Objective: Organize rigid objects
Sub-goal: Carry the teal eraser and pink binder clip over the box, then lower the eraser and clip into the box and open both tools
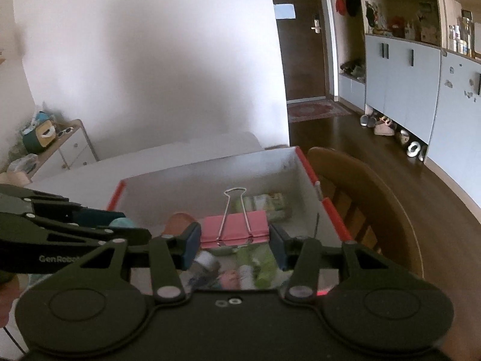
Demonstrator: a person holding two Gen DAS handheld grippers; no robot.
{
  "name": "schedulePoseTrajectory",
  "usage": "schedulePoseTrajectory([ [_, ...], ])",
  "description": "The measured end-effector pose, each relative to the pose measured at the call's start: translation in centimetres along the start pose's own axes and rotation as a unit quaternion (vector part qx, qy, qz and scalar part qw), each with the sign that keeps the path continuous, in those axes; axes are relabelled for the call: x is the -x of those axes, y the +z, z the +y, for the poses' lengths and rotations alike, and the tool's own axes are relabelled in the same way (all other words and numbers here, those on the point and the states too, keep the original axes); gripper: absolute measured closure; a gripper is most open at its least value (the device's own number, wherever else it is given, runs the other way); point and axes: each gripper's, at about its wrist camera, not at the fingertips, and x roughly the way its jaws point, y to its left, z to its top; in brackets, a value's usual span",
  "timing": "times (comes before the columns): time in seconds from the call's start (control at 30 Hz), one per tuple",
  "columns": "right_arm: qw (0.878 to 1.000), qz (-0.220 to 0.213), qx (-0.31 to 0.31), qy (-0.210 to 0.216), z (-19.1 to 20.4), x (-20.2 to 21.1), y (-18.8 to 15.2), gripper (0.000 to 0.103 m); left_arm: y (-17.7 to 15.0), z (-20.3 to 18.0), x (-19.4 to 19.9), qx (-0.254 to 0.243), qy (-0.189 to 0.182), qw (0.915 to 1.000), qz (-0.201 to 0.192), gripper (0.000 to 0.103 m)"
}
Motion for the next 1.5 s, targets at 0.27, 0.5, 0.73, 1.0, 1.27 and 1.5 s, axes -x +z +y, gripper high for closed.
schedulePoseTrajectory([
  [0.27,1.000,0.021,0.014,-0.009,-1.8,-3.1,0.2,0.055,1.5,-1.2,-5.3,-0.002,0.007,0.9996,0.028,0.065],
  [0.5,0.999,0.035,0.025,-0.008,-1.8,-5.0,0.1,0.055,2.1,-1.4,-8.1,0.000,0.015,0.9986,0.051,0.065],
  [0.73,0.997,0.067,0.040,0.005,-1.5,-6.2,-0.6,0.055,2.2,-0.7,-10.7,0.010,0.021,0.9960,0.086,0.065],
  [1.0,0.993,0.103,0.053,0.013,-1.0,-6.7,-1.6,0.054,2.0,0.0,-11.8,0.033,0.001,0.9917,0.125,0.065],
  [1.27,0.992,0.112,0.062,0.010,-0.8,-6.7,-1.6,0.053,1.9,-0.2,-11.1,0.030,0.004,0.9909,0.131,0.065],
  [1.5,0.992,0.105,0.067,0.011,-0.6,-5.6,-1.5,0.045,1.6,0.3,-10.3,0.051,0.016,0.9896,0.133,0.046],
])
